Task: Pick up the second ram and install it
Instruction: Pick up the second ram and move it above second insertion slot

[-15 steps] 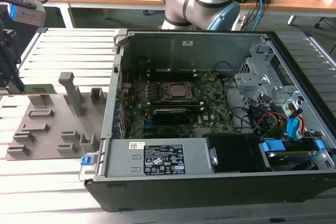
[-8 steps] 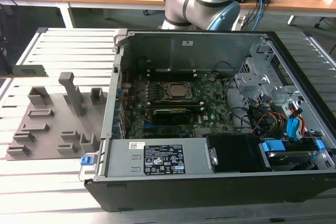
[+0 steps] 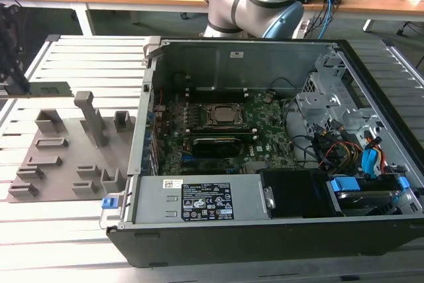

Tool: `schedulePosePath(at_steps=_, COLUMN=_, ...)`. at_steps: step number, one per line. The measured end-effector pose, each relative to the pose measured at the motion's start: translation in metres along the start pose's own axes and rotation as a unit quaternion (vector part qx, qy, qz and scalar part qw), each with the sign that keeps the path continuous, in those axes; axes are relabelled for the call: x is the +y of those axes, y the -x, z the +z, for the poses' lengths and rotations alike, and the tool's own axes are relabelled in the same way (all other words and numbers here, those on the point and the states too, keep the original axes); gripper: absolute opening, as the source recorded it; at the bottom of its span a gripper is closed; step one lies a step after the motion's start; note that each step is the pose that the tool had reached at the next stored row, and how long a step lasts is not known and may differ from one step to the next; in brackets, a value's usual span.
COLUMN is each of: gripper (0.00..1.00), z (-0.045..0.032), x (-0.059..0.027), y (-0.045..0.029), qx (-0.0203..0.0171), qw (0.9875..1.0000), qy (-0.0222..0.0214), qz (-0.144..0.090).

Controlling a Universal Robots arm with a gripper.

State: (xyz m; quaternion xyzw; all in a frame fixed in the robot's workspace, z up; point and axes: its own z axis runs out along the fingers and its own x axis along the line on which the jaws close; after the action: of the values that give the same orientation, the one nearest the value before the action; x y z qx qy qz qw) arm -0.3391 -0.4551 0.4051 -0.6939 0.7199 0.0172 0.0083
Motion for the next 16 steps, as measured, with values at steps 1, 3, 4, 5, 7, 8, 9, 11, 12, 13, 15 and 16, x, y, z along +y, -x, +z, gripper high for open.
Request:
schedulePosePath(at_steps=1, gripper=0.14, z=-0.0001, x=-0.0067, y=0.0002, qx=0.0000, qw=1.0000, qy=0.0000, qz=0.000)
schedulePosePath(at_steps=3, gripper=0.14, z=-0.0003, x=-0.0199, y=0.0008, qx=0.0000, qw=1.0000, qy=0.0001, qz=0.000)
schedulePosePath(at_steps=4, gripper=0.14, z=-0.0003, x=-0.0260, y=0.0010, qx=0.0000, qw=1.0000, qy=0.0000, qz=0.000)
schedulePosePath(at_steps=5, gripper=0.14, z=-0.0003, x=-0.0331, y=0.0012, qx=0.0000, qw=1.0000, qy=0.0000, qz=0.000)
schedulePosePath(at_steps=7, gripper=0.14, z=-0.0004, x=-0.0388, y=0.0015, qx=0.0000, qw=1.0000, qy=0.0000, qz=0.000)
schedulePosePath(at_steps=8, gripper=0.14, z=-0.0005, x=-0.0457, y=0.0017, qx=0.0000, qw=1.0000, qy=0.0001, qz=0.000)
schedulePosePath(at_steps=9, gripper=0.14, z=-0.0006, x=-0.0503, y=0.0019, qx=0.0000, qw=1.0000, qy=0.0001, qz=0.000)
schedulePosePath(at_steps=11, gripper=0.14, z=-0.0006, x=-0.0576, y=0.0022, qx=-0.0001, qw=1.0000, qy=0.0001, qz=0.000)
schedulePosePath(at_steps=12, gripper=0.14, z=-0.0007, x=-0.0595, y=0.0022, qx=0.0000, qw=1.0000, qy=0.0001, qz=0.000)
schedulePosePath(at_steps=13, gripper=0.14, z=-0.0007, x=-0.0620, y=0.0024, qx=0.0000, qw=1.0000, qy=0.0001, qz=0.000)
schedulePosePath(at_steps=15, gripper=0.14, z=-0.0008, x=-0.0698, y=0.0026, qx=0.0000, qw=1.0000, qy=0.0001, qz=0.000)
schedulePosePath(at_steps=16, gripper=0.14, z=-0.0008, x=-0.0755, y=0.0029, qx=-0.0001, qw=1.0000, qy=0.0001, qz=0.000)
